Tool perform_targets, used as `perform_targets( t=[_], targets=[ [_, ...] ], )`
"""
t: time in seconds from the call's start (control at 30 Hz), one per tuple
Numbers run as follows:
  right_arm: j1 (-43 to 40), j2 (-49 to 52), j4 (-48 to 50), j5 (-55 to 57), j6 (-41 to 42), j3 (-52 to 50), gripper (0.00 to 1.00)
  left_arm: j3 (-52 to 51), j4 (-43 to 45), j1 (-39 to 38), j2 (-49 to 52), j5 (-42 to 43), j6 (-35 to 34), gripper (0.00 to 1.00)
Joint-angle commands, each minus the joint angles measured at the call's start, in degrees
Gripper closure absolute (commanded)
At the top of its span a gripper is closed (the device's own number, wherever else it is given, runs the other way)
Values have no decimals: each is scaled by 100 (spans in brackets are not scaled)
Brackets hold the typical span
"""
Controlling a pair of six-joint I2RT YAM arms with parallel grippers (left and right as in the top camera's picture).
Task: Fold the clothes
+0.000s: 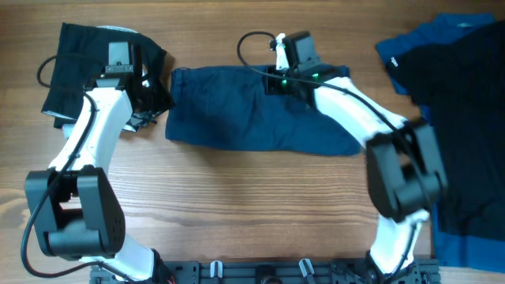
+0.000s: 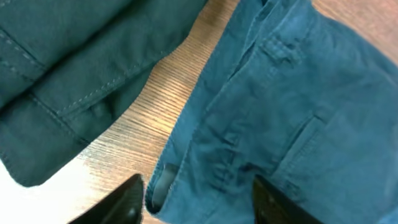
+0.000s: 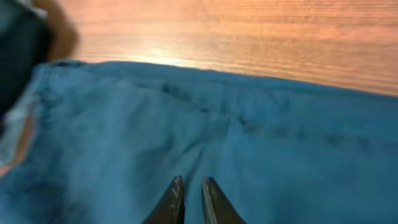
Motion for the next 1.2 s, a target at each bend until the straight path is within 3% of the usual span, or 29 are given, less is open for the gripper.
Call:
perform_targets(
  t=[0.0,0.43,0.63,0.7,0.8,1.0,1.03,1.17],
  targets=[
    [-13,-520,-560,-173,-92,24,89,-278,238,-7,236,-94,125,39],
    [2,-315,-1075,-522,-87,-160,89,-341,428,-153,1346,271,129,41],
    [175,-170,-1294,-516,-94,-160,89,-341,400,-157,1499,411,127,63],
    [186,-170,-1279,-518,-87,-160,90,-341,400,-157,1499,551,125,62],
    [186,-170,-1279,-516,-90,-160,89,-341,402,-162,1499,546,133,52],
    [186,-168,-1287,-520,-55,-160,89,-341,374,-249,1499,525,820,43],
    [186,-170,-1311,-529,-13,-160,89,-341,356,-267,1499,525,820,45],
    [186,-168,-1572,-540,299,-160,90,-341,317,-291,1499,527,820,85]
  ],
)
